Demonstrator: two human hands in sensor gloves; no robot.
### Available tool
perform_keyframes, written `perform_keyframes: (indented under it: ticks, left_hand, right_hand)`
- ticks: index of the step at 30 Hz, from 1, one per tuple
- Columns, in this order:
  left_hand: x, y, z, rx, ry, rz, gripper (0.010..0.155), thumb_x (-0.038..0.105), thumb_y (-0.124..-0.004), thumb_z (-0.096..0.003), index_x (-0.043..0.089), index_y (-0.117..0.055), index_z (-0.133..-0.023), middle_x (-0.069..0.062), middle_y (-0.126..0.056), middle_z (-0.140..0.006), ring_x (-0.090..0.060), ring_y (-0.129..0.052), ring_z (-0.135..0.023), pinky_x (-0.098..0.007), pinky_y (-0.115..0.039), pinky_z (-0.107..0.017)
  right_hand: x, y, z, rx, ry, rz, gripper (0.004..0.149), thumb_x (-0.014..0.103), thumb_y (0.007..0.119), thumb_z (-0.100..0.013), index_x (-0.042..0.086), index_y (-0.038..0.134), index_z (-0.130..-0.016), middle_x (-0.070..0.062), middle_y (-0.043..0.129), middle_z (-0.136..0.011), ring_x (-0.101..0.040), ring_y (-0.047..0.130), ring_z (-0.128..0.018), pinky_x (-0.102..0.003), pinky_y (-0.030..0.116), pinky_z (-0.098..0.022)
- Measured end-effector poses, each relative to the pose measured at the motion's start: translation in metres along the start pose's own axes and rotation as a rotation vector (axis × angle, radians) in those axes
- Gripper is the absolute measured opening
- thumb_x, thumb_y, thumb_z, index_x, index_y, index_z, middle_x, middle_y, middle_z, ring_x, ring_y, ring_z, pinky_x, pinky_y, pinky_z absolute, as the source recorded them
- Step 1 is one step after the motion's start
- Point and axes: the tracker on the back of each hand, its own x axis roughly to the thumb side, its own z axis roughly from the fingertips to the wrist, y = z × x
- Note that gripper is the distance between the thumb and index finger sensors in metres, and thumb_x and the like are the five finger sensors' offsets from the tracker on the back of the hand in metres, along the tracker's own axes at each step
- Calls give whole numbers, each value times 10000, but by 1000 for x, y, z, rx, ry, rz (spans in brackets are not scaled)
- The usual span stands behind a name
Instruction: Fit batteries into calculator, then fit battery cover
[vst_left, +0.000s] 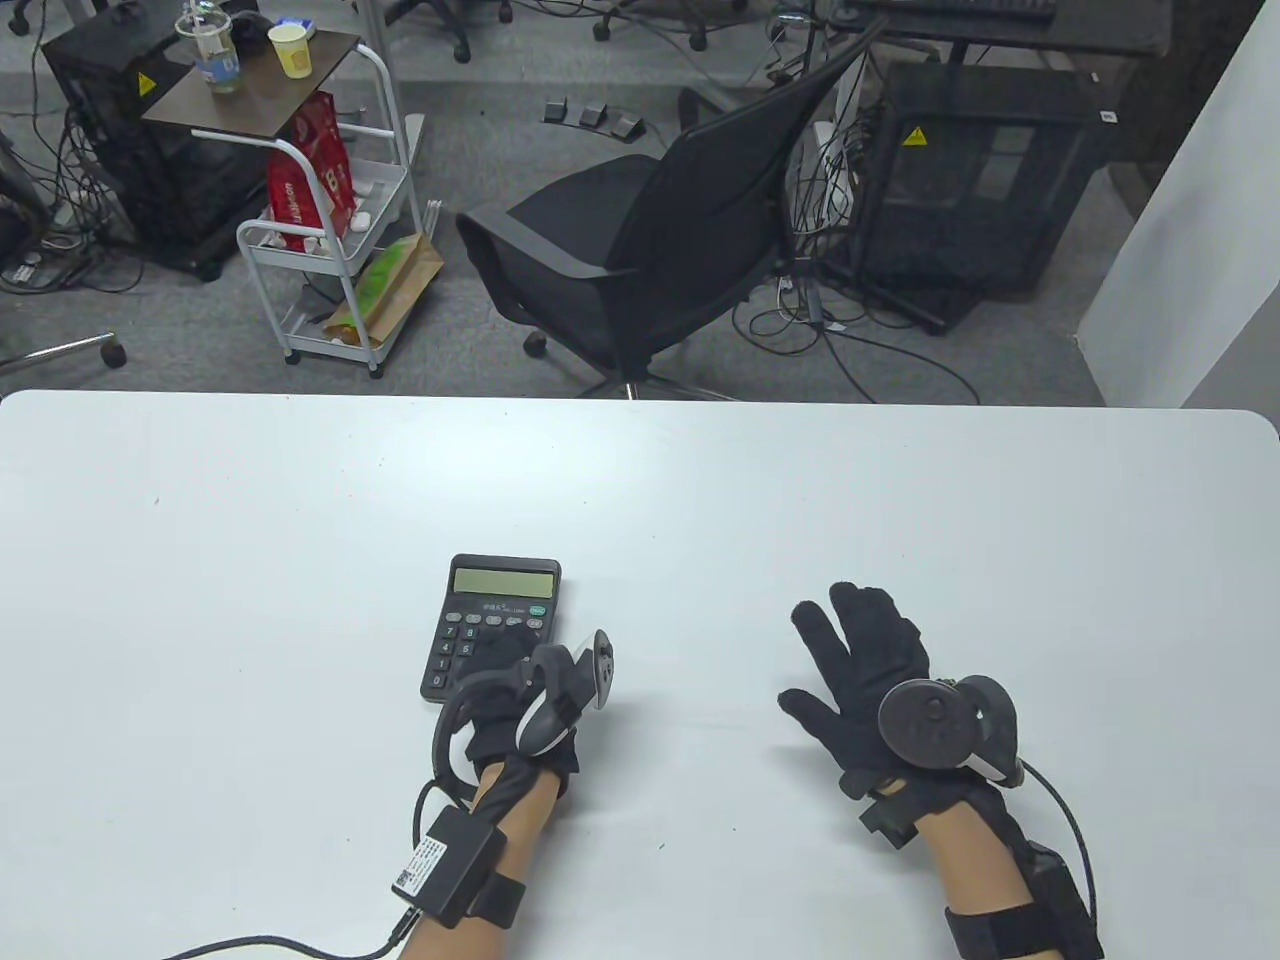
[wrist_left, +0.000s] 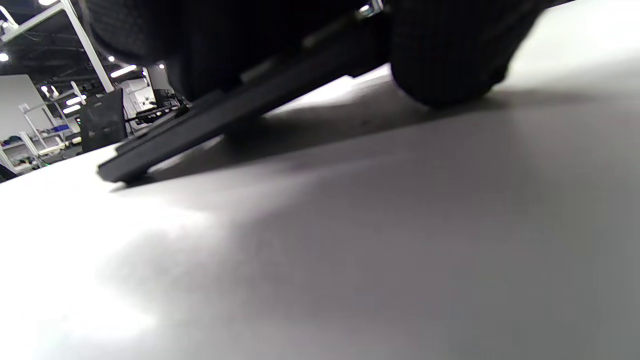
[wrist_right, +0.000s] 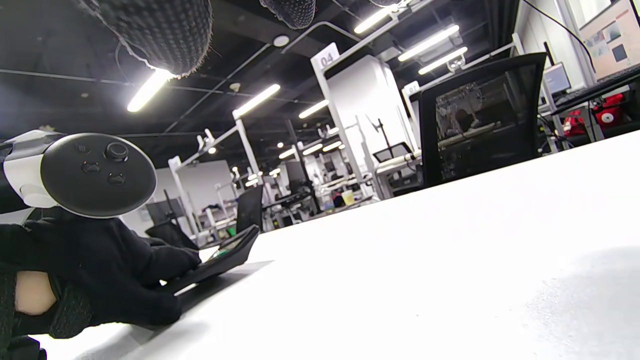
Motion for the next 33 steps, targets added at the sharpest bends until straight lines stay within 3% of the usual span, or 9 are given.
perform_keyframes:
  ticks: [12, 17, 20, 23, 33]
  left_hand:
    - [-5, -7, -3, -28, -11, 103, 756, 527, -838, -404, 147, -618, -1020, -203, -672, -1022, -423, -851, -802, -540, -740, -633]
    - [-13, 3, 2, 63, 14, 225, 772, 630, -726, -387, 220, -615, -1031, -165, -653, -1051, -394, -822, -875, -562, -702, -639]
    - [-16, 13, 7, 107, -38, 312, 878, 715, -592, -340, 326, -366, -1094, -114, -311, -1176, -486, -427, -1082, -694, -429, -746]
    - [-19, 20, 11, 92, -100, 345, 911, 775, -420, -308, 388, -100, -1068, -54, 2, -1155, -461, -51, -1088, -765, -139, -716]
    - [-20, 27, 15, 122, -175, 358, 911, 797, -413, -320, 395, -63, -1059, -6, 70, -1145, -394, 61, -1080, -745, -46, -705]
  right_hand:
    - [-1, 1, 0, 10, 7, 12, 753, 525, 726, -513, 226, 384, -1113, -240, 204, -1152, -633, 200, -1004, -816, 281, -641]
    - [-1, -1, 1, -11, 31, 120, 779, 569, 712, -502, 236, 366, -1115, -235, 177, -1151, -633, 176, -1001, -823, 261, -632]
    - [-1, -2, 2, 3, 73, 199, 829, 658, 650, -483, 266, 298, -1122, -219, 72, -1146, -630, 65, -985, -833, 197, -612]
    - [-1, -2, 2, 41, 109, 237, 863, 723, 573, -475, 275, 211, -1118, -200, -9, -1132, -612, -25, -963, -832, 152, -599]
    - [2, 5, 2, 81, 108, 236, 871, 707, 600, -484, 262, 197, -1115, -196, -2, -1133, -578, -25, -978, -826, 159, -606]
